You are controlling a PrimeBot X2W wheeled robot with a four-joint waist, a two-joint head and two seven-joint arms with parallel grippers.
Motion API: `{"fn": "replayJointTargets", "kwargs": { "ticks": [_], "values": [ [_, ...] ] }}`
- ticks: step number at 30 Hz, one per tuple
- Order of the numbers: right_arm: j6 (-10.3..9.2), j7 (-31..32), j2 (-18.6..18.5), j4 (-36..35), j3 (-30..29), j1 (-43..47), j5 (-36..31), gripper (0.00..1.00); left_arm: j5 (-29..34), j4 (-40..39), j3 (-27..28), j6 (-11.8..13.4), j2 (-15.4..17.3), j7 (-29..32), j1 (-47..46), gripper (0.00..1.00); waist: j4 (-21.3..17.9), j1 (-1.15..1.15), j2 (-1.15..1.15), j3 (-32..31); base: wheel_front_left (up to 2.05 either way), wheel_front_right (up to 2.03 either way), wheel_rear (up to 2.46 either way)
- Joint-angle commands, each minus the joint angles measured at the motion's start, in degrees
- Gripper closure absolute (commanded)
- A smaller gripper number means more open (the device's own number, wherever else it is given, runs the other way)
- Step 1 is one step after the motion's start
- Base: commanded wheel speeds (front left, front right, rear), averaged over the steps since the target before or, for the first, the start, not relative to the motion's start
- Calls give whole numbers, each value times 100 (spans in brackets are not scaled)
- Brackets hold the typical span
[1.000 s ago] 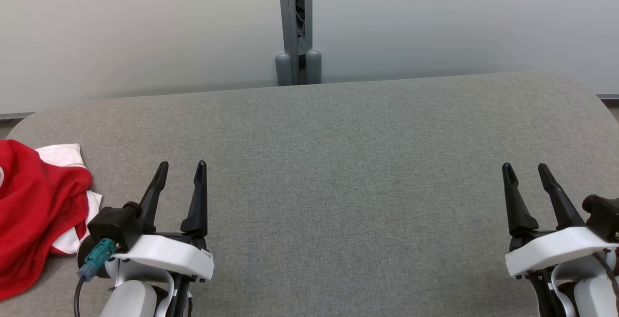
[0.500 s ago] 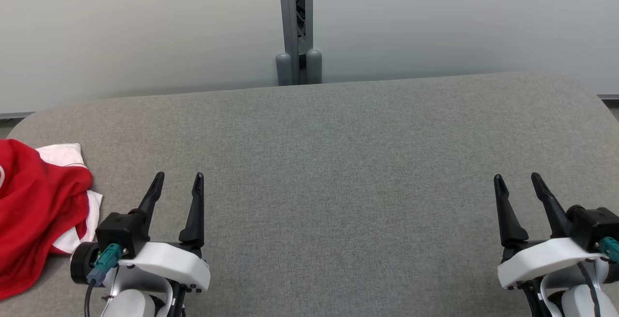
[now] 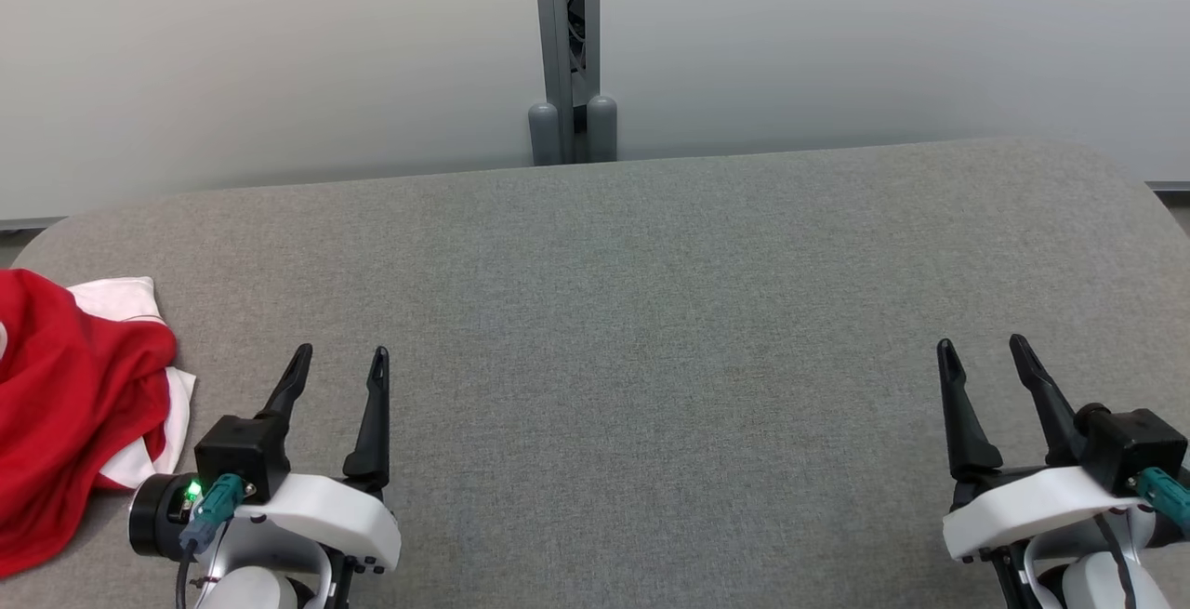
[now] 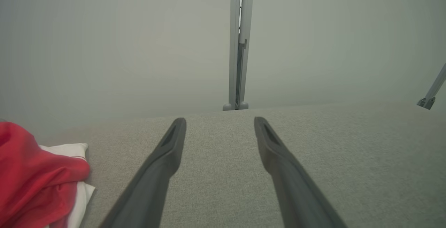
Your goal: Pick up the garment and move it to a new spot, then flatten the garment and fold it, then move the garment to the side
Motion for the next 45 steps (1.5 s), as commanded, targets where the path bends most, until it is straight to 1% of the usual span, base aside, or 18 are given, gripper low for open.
{"fn": "replayJointTargets", "kwargs": {
  "ticks": [1, 13, 23, 36, 41, 45],
  "values": [
    [11, -78, -29, -16, 11, -13, -40, 0, 87, -46, 34, 35, 36, 20, -11, 0, 0, 0, 0, 0, 0, 0, 0],
    [13, -285, -8, 8, 146, -6, -224, 0, 407, -109, 65, 109, 47, 138, 74, 0, 22, 0, 0, 14, 0, 0, 0],
    [13, -263, 35, 55, 50, 8, -8, 0, 242, -71, 42, 131, 38, 216, 133, 0, 15, 0, 0, -10, 0, 0, 0],
    [13, -268, 48, 50, 13, 45, -67, 0, 178, -76, -7, 172, 71, 277, 96, 0, 31, 0, 0, -8, 0, 0, 0],
    [13, -268, 44, 51, -6, 35, -101, 0, 152, -62, -20, 192, 74, 268, 44, 0, 104, 0, 0, 8, 0, 0, 0],
    [13, -239, 23, 16, 21, 18, -123, 0, 120, -49, 6, 224, 70, 232, -31, 0, 284, 0, 0, 33, 0, 0, 0]
  ]
}}
